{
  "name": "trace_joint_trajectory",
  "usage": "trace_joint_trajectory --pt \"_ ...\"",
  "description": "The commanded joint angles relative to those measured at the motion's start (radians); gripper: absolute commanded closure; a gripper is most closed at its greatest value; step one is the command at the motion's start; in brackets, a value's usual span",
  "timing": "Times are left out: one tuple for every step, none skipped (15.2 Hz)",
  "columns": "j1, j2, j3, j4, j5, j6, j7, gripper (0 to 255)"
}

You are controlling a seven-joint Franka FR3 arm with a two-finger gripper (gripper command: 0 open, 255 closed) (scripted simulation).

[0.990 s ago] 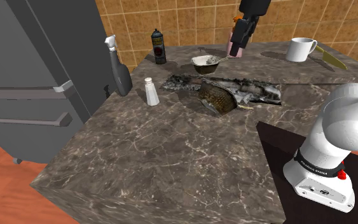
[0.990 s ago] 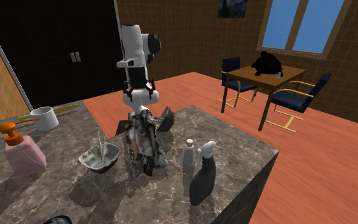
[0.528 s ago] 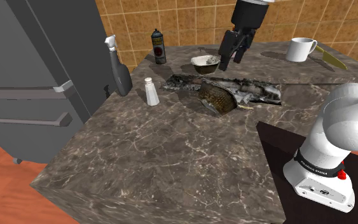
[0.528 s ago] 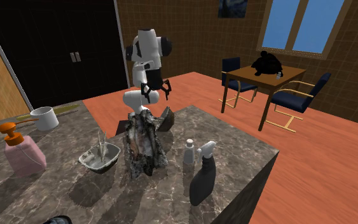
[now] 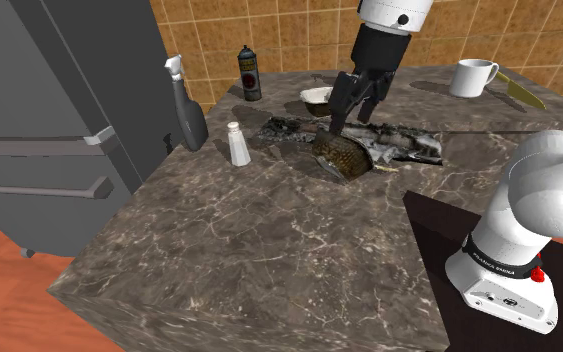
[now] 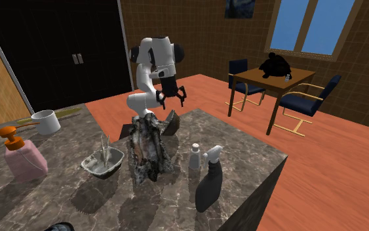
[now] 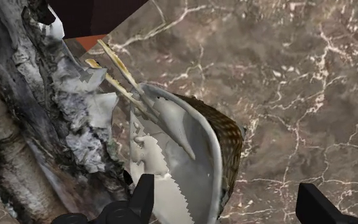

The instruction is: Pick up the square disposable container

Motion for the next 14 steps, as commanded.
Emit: trace_joint_trajectory --pt "0.004 -0.007 0.007 -0.030 0.007 0.024 0.000 0" --pt "0.005 -0.009 0.009 -0.045 0.010 0.037 -0.002 0" --pt "0.006 -0.010 0.011 -0.053 0.012 0.043 -0.002 0" --pt "0.006 -0.010 0.011 -0.053 0.012 0.043 -0.002 0" --pt "0.006 -0.010 0.011 -0.053 0.012 0.043 -0.002 0" --pt "0.005 -0.009 0.010 -0.052 0.011 0.043 -0.003 255" --pt "0.005 -0.009 0.010 -0.052 0.011 0.043 -0.003 255" --pt "0.005 -0.009 0.010 -0.052 0.011 0.043 -0.003 255" --pt "0.005 -0.010 0.010 -0.052 0.011 0.043 -0.003 255" --pt "0.005 -0.009 0.010 -0.052 0.011 0.043 -0.003 255" --pt "0.005 -0.009 0.010 -0.052 0.011 0.043 -0.003 255" --pt "0.005 -0.009 0.010 -0.052 0.011 0.043 -0.003 255" --pt "0.005 -0.009 0.010 -0.052 0.011 0.043 -0.003 255" --pt "0.005 -0.009 0.010 -0.052 0.011 0.044 -0.003 255"
